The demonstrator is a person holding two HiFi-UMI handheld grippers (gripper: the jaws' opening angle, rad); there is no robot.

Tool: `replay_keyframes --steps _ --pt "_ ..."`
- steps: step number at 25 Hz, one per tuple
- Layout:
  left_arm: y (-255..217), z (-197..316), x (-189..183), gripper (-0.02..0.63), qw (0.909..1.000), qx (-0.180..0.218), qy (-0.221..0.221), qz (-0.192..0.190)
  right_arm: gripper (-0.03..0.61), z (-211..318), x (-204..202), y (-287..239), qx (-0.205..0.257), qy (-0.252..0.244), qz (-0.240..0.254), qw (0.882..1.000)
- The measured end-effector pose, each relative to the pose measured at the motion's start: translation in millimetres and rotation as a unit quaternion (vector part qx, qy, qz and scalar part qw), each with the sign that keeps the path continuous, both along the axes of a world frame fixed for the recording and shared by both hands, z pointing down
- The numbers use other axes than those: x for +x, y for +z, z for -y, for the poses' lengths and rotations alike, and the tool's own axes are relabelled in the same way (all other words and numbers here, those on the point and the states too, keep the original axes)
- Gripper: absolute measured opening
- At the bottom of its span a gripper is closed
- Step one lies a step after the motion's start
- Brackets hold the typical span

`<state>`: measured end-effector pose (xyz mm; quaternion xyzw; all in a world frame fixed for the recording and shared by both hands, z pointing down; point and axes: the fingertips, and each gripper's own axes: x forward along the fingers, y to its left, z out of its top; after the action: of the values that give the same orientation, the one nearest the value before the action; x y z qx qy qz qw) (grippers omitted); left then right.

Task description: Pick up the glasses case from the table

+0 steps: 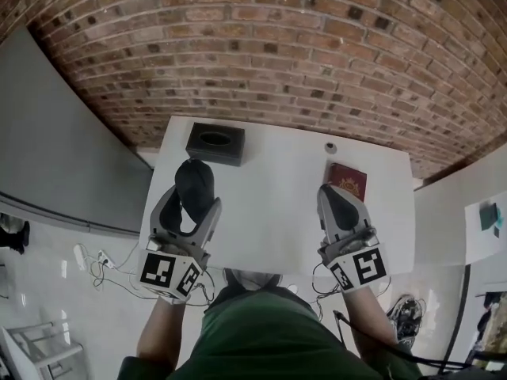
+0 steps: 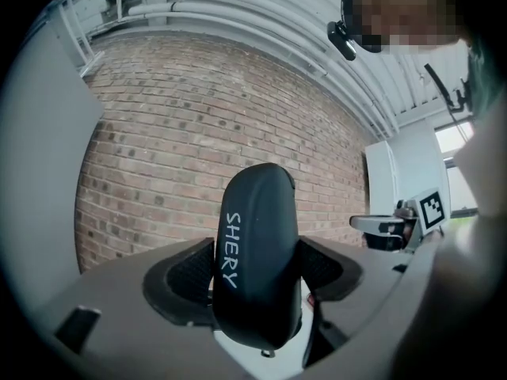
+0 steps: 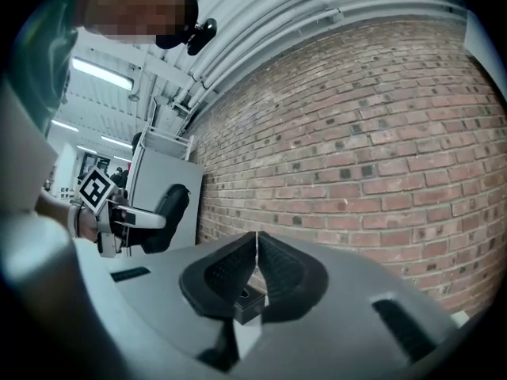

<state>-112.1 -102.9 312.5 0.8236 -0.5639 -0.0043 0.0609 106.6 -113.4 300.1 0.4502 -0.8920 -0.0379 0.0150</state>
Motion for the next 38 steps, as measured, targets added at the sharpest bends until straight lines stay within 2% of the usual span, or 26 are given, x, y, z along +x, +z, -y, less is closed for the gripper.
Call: replay_keyframes --steps 7,11,22,38 --pt "15.2 9.0 -4.8 0.322 0.9999 -0.014 0.0 -0.002 -0.009 10.0 -3.8 16.9 -0.026 0.008 -0.027 0.999" --pt "19.8 13.1 -5.4 0.322 0.9998 -0.019 0.004 -0.005 -0.009 12.5 -6.0 20.1 -0.031 0.002 -0.021 0.999" --pt "19.8 17.6 -7.3 0.322 0.9998 -0.017 0.006 -0.005 -0.009 9.6 -12.0 7.3 0.001 -0.018 -0.003 1.0" --pt "13.0 10.4 -11.1 0.322 0.9999 -0.008 0.007 -0.009 -0.009 1.1 -15.1 -2.8 0.004 -0.036 0.032 0.999"
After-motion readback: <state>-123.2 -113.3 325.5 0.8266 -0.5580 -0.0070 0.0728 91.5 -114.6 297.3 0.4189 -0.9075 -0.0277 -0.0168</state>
